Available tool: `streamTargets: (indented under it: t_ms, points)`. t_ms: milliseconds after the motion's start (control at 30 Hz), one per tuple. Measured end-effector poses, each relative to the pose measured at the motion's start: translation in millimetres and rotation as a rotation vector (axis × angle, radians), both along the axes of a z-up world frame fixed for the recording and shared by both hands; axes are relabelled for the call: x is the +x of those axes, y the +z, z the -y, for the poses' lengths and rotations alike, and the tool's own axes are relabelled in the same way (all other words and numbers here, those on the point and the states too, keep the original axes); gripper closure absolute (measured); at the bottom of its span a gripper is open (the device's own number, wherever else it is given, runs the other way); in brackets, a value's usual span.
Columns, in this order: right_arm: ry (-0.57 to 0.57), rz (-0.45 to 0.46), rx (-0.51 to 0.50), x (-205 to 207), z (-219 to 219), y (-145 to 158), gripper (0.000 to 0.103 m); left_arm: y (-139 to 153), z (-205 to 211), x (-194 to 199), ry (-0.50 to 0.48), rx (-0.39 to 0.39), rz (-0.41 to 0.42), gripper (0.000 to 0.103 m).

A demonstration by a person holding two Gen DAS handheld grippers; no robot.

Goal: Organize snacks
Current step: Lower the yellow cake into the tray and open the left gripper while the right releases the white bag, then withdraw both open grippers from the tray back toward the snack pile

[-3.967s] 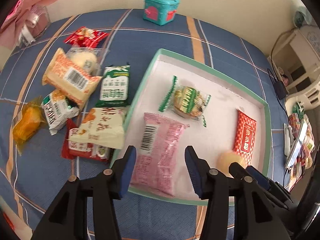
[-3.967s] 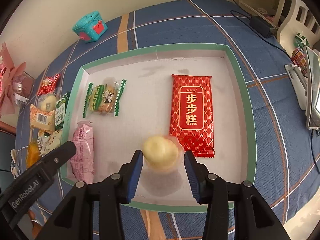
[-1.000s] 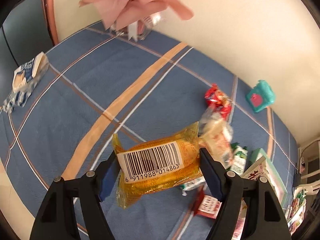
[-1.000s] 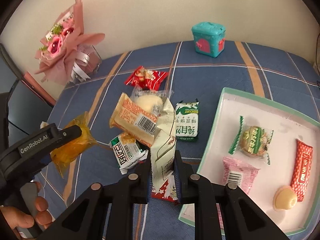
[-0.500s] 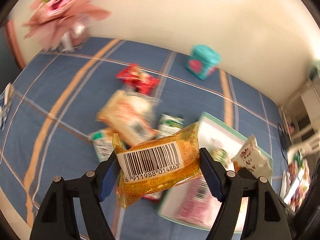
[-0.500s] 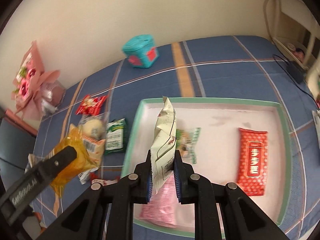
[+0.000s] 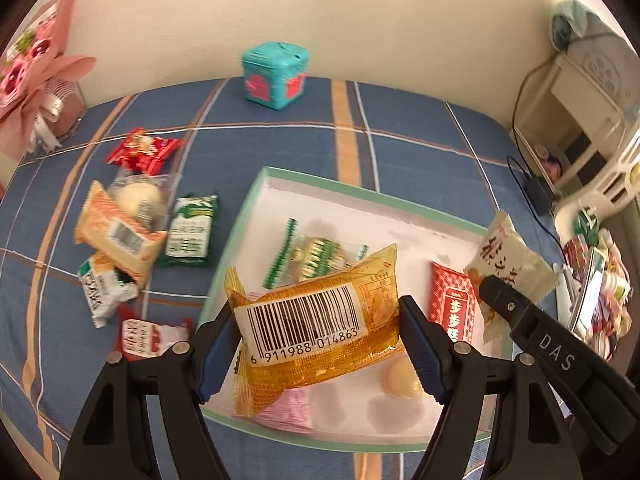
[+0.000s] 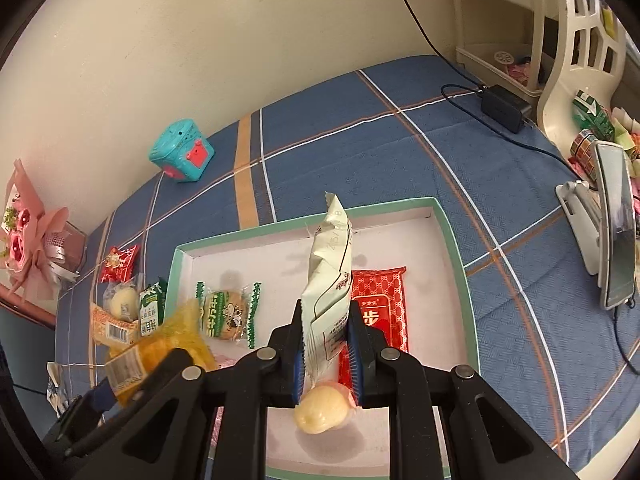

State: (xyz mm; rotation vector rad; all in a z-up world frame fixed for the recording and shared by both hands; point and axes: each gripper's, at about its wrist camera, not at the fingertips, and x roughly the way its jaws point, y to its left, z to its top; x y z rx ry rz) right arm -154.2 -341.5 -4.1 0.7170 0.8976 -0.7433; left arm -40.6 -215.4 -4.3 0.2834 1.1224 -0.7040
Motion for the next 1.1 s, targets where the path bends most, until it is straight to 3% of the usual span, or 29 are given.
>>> streamTargets:
  t_ms: [333,600,667,833,967,1100]
  points:
    - [0.013,-0.031,0.046,1.4,6.2,-21.3,0.084,-21.1,6.6,1.3,0.006,0.038,-0.024,0.026]
    - [0.000,-0.059,0.079,0.8,9.1,-30.4,0.082,-26.1,6.0,8.5,0.016,0.032,-0.093,0.025]
    - [-0.001,-0.076,0.066,2.1,8.3,-28.8,0.078,-24.7,4.7,9.7,0.016,0.030,-0.102,0.025]
    - [-0.027,-0.100,0.058,-1.6,9.6,-28.6,0.044,-18.8,-0.8,14.9,0.026,0.024,-0.115,0.023]
    - [-0.019,-0.101,0.046,-1.7,8.3,-23.7,0.040,-8.2,-10.3,19.5,0.035,-0.004,-0.112,0.020]
    - [0.007,-0.102,0.002,2.0,0.3,-13.3,0.028,4.0,-27.5,26.9,0.072,-0.012,-0.060,0.013]
